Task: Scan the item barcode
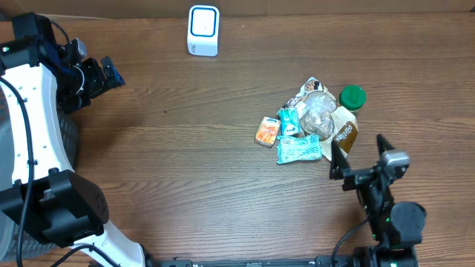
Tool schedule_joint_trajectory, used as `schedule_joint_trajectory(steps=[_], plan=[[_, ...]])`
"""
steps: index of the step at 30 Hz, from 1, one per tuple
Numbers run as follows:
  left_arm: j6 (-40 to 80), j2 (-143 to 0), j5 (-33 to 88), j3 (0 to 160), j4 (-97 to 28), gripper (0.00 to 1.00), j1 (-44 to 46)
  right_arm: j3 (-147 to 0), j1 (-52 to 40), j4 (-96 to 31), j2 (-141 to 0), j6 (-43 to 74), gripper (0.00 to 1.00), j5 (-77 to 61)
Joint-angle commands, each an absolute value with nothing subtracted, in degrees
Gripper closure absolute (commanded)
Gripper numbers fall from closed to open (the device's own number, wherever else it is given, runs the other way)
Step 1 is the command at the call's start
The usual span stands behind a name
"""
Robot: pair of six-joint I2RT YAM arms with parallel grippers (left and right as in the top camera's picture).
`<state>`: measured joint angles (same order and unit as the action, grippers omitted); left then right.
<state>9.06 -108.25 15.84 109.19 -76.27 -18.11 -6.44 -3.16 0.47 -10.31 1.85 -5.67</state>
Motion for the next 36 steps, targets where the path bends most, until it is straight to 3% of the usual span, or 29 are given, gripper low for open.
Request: schedule_joint_trajectory(steps=[1, 9, 36], plan=[[9.4, -107.7, 16.1, 110.0, -76.2, 0.0, -18.0, -2.7, -5.3, 1.2, -5.1, 1.6, 0.0, -3.5], [9.4, -107.7, 16.1, 110.0, -76.2, 0.0, -18.0, -0.5, -6.8, -4.8, -1.5, 1.7, 0.0, -2.6], [9.4, -107.7, 16.1, 110.0, -76.2, 0.0, -18.0, -0.5, -6.8, -4.6, -1.4, 1.7, 0.0, -3.1]])
